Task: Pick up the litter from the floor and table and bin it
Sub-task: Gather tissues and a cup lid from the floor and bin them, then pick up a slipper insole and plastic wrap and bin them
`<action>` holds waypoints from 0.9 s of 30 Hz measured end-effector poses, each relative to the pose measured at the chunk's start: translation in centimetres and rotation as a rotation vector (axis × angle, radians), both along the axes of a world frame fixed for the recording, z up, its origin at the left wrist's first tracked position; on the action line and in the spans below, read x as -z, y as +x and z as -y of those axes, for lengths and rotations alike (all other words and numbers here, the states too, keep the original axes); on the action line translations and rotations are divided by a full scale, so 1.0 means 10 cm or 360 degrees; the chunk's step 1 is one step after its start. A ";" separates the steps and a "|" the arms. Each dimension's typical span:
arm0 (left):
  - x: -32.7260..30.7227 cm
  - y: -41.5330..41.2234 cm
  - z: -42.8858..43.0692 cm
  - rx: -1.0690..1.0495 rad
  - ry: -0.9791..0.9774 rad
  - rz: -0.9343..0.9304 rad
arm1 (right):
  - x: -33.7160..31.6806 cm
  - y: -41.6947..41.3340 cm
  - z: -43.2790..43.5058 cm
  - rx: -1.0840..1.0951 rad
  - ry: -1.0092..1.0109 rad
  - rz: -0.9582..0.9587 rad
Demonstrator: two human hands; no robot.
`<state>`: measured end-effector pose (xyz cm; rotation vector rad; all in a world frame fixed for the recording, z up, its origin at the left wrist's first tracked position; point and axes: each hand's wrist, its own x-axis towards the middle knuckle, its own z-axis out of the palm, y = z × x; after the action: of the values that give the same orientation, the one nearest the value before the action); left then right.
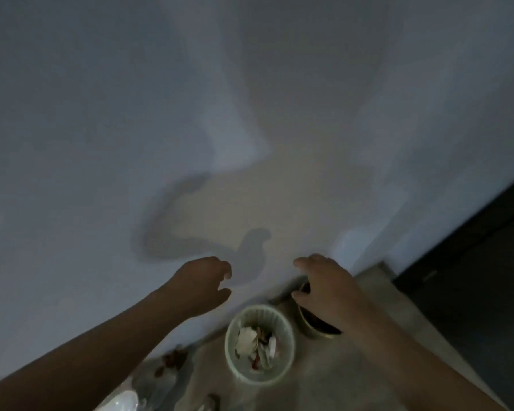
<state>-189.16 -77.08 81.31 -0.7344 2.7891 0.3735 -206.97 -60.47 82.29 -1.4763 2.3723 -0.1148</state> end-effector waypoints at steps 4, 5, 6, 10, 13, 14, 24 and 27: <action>-0.89 0.19 -0.06 -0.0047 -0.0223 -0.0161 | -0.93 0.01 0.10 -0.0212 -0.0172 -0.0150; -1.11 0.25 -0.07 -0.0073 -0.0263 -0.0208 | -1.16 0.04 0.13 -0.0252 -0.0238 -0.0182; -1.33 0.31 -0.09 -0.0103 -0.0300 -0.0260 | -1.38 0.08 0.16 -0.0286 -0.0304 -0.0216; -2.14 0.61 -0.13 -0.0228 -0.0485 -0.0477 | -2.17 0.34 0.32 -0.0453 -0.0571 -0.0239; -2.70 1.01 -0.17 -0.0328 -0.0637 -0.0609 | -2.69 0.70 0.46 -0.0628 -0.0792 -0.0268; -2.86 1.18 -0.18 -0.0370 -0.0691 -0.0645 | -2.84 0.85 0.51 -0.0684 -0.0859 -0.0283; -3.64 3.24 -0.37 -0.0809 -0.1212 -0.0624 | -3.66 2.64 0.97 -0.1155 -0.1179 -0.0368; -3.78 3.88 -0.48 -0.0963 -0.1288 -0.0609 | -3.80 3.26 1.03 -0.1295 -0.1258 -0.0347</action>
<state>-150.38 -72.33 119.12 -1.8591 2.9645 -0.6486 -174.39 -70.77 120.34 -2.8140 1.7143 -0.7724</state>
